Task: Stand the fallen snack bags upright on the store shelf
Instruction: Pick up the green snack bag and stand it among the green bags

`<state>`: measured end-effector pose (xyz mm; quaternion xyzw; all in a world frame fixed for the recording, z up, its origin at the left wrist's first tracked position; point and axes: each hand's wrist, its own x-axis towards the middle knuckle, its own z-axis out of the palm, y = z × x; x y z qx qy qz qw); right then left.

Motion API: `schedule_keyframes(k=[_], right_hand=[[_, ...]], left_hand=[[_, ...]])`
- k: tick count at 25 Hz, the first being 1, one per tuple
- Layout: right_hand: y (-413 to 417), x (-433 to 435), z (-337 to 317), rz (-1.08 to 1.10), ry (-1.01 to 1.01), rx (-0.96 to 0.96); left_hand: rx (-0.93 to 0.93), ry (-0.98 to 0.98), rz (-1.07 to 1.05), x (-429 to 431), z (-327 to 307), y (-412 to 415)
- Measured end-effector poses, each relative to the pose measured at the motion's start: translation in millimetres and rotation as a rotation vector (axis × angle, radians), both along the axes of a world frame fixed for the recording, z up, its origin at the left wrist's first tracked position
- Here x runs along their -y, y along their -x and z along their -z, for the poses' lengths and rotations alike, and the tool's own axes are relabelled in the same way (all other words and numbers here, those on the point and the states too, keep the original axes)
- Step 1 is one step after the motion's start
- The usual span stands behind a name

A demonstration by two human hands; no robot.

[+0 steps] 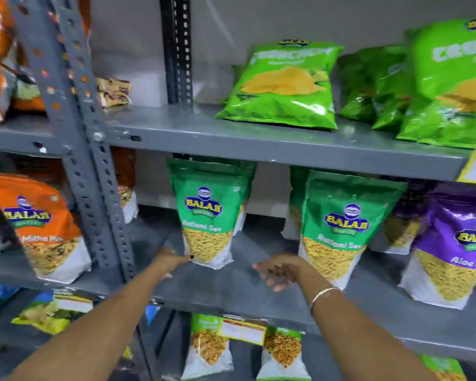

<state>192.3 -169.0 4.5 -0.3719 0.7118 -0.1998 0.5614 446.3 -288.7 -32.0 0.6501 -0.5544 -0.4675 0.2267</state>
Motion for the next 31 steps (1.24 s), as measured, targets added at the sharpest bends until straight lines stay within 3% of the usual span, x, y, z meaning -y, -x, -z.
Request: schedule_keyframes(k=[4, 8, 18, 31], right_hand=[[-80.7, 45.7, 4.8, 0.238, 0.429, 0.069], [-100.5, 68.8, 15.7, 0.355, 0.606, 0.116], [-111.6, 3.3, 8.0, 0.317, 0.55, -0.046], [-118.6, -26.4, 2.0, 0.208, 0.509, -0.109]], left_hand=[[-0.131, 0.122, 0.148, 32.3, 1.4, -13.8], [-0.242, 0.107, 0.252, 29.1, 3.5, -0.6], [0.012, 0.26, 0.295, -22.4, -0.4, -27.9], [0.108, 0.233, 0.31, -56.1, -12.2, -41.6]])
